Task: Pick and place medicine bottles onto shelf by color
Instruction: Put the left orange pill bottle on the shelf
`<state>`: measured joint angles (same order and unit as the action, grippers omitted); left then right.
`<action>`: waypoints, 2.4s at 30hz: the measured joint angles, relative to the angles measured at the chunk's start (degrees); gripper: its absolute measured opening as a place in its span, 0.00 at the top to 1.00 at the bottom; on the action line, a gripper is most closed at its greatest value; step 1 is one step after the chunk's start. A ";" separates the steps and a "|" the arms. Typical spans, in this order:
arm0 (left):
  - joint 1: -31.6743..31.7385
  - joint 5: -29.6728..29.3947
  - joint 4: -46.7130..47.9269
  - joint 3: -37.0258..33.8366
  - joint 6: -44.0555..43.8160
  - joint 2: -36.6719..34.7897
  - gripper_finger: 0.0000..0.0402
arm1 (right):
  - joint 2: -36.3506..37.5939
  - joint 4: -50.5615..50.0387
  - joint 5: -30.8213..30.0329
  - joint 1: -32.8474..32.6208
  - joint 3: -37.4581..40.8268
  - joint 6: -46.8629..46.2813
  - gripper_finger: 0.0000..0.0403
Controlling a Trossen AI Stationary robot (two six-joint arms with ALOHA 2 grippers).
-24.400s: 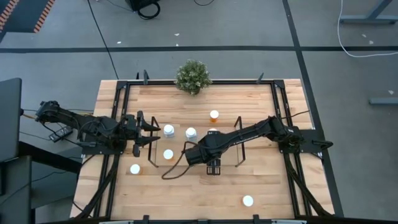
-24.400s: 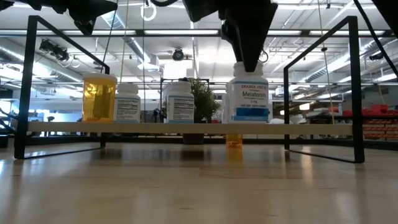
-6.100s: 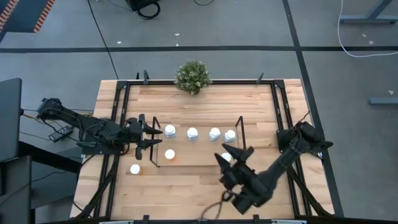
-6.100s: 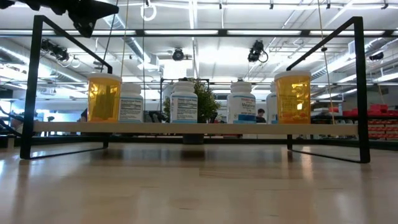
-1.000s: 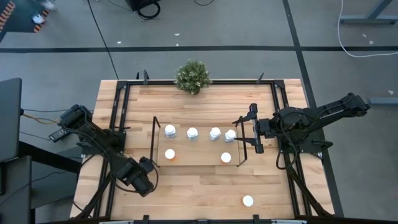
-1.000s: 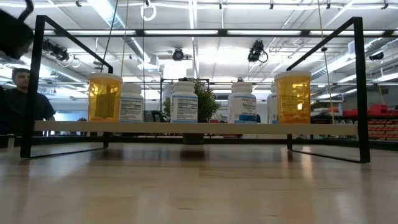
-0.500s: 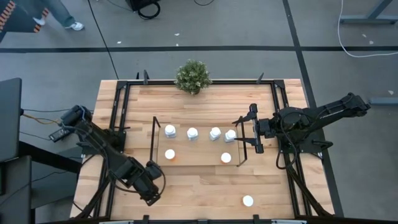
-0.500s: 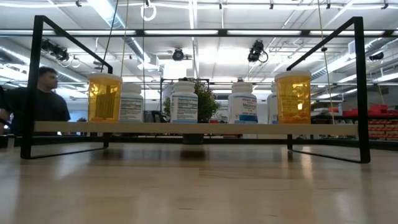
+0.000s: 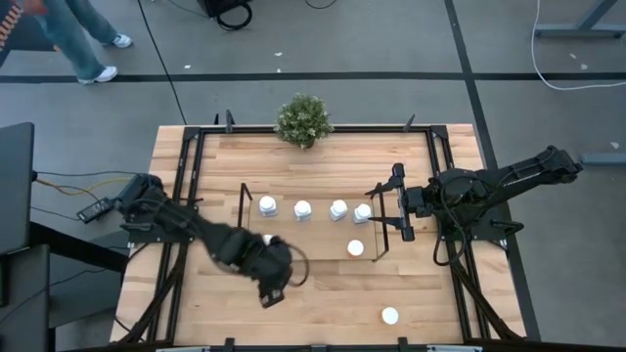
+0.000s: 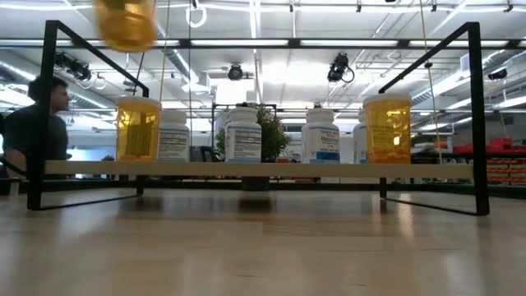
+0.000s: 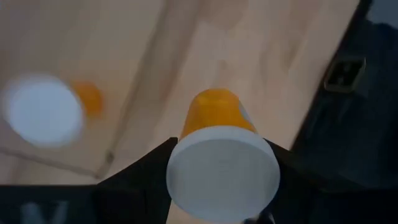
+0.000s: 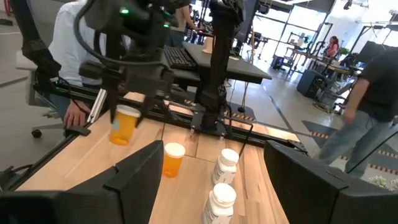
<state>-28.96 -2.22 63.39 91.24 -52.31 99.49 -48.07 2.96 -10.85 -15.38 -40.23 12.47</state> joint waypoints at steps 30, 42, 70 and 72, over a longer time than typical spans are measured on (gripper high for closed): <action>18.12 -0.56 0.35 4.83 30.36 13.89 0.47 | 1.44 -4.06 -2.45 -0.17 0.00 -0.20 0.29; 18.35 -0.79 -0.60 4.90 32.63 16.54 0.48 | 1.79 -5.05 -2.45 -0.17 0.00 -0.80 0.29; 17.47 -0.98 4.58 11.92 33.42 16.65 0.38 | 1.79 -5.68 -2.43 -0.17 0.00 -0.90 0.29; 17.47 -0.98 5.85 12.80 33.24 16.65 0.39 | 1.79 -6.01 -2.41 -0.17 0.00 -0.90 0.29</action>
<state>-11.49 -3.20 69.23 104.05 -19.08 116.13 -46.28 -3.04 -13.27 -15.55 -40.23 11.57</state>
